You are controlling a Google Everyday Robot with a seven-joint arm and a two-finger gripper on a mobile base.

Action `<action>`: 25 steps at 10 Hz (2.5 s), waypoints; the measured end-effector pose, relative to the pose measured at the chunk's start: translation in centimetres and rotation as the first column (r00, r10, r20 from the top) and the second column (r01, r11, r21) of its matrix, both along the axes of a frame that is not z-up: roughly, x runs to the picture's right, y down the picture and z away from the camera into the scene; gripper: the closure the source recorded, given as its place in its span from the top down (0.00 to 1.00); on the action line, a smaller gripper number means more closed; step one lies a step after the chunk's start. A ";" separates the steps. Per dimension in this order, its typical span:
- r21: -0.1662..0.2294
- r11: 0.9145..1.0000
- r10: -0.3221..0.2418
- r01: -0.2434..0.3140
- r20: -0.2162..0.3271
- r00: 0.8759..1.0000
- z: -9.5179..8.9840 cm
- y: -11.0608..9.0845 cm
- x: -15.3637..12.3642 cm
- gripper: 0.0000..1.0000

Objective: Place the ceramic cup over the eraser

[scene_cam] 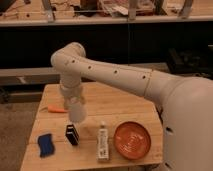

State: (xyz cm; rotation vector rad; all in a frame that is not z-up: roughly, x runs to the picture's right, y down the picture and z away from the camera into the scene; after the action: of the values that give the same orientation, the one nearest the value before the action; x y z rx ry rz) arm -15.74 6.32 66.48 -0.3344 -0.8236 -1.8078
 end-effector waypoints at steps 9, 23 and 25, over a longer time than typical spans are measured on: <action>-0.024 0.999 0.050 -0.049 0.052 0.997 -2.3 -1.6 0.1 0.00; -0.047 0.997 -0.045 0.054 0.176 0.983 -4.8 4.2 -1.8 0.00; -0.049 0.996 -0.058 0.069 0.190 0.980 -4.9 4.8 -2.1 0.00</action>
State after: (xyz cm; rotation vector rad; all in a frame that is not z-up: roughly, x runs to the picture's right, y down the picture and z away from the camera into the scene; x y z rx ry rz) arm -17.80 11.12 61.53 -0.2289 -1.0070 -1.8993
